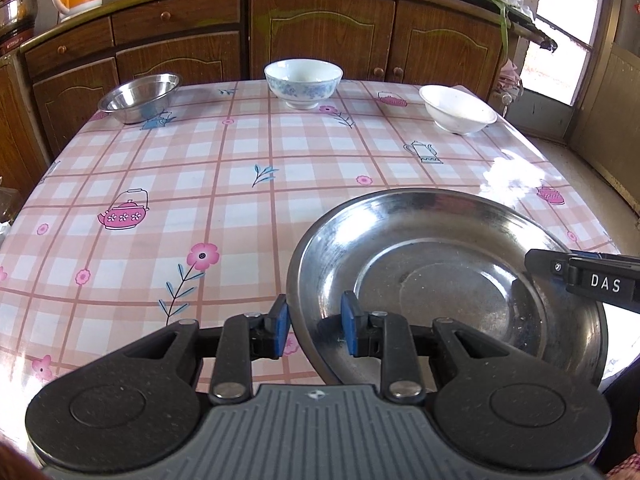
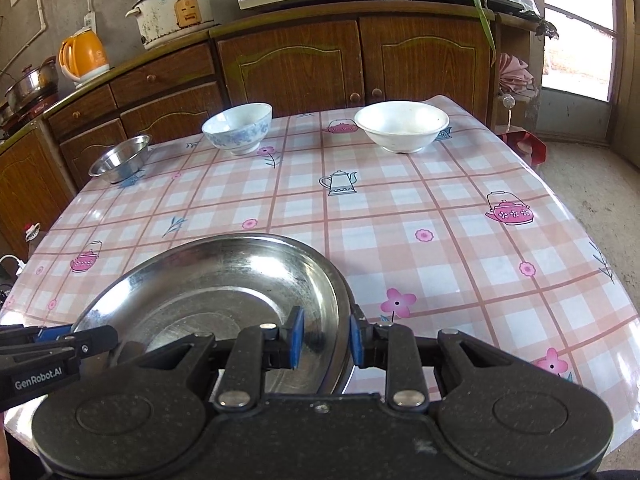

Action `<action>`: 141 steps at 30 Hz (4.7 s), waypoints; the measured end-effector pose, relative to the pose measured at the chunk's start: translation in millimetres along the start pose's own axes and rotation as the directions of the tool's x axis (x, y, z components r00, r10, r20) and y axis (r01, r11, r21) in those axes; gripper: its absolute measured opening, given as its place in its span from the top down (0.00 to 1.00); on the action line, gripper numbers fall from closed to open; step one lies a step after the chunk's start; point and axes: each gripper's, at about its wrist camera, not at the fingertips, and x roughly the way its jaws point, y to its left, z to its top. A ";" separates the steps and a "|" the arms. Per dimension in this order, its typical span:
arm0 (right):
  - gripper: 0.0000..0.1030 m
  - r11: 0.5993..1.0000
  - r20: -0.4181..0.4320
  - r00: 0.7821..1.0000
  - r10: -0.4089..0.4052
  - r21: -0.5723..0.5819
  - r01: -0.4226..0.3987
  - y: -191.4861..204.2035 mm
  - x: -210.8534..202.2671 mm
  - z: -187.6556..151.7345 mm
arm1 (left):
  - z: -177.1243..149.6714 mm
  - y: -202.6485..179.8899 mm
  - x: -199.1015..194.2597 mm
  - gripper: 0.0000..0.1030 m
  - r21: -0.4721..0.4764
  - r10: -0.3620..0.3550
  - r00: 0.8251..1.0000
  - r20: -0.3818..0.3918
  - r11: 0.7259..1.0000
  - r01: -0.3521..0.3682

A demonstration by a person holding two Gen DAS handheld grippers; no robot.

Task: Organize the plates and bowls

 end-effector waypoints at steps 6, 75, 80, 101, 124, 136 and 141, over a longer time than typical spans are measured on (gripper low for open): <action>0.70 1.000 -0.006 1.000 -0.007 0.011 0.007 -2.2 6.7 -1.2 | -1.6 -1.7 7.0 0.74 0.005 0.000 1.000 -0.003 1.000 0.000; 0.21 0.979 0.032 0.989 -0.146 -0.137 0.149 22.3 9.6 -5.3 | 8.3 -3.7 3.6 0.08 0.008 0.061 0.995 0.082 0.998 -0.062; 0.21 0.985 -0.001 0.993 -0.120 -0.122 0.119 16.0 13.8 -9.0 | 7.7 -3.9 3.9 0.06 0.010 0.064 0.995 0.078 0.998 -0.065; 0.22 0.996 -0.130 0.992 -0.009 0.087 0.020 -26.0 44.3 -18.6 | 1.3 2.9 44.9 0.08 0.012 0.054 0.997 -0.063 0.999 -0.053; 0.66 0.997 -0.064 0.996 0.069 0.043 -0.066 -13.8 44.9 -16.5 | 7.5 -0.9 54.1 0.56 0.010 -0.029 0.998 -0.050 1.000 0.030; 0.66 0.997 -0.009 0.997 0.078 0.016 -0.078 -5.6 27.4 -2.3 | 22.1 -0.2 26.6 0.59 0.027 -0.011 0.999 0.041 1.000 0.010; 0.66 0.997 0.008 0.997 0.080 0.006 -0.080 -2.9 22.7 3.2 | 26.4 0.4 21.0 0.59 0.024 -0.013 0.998 0.064 1.000 0.012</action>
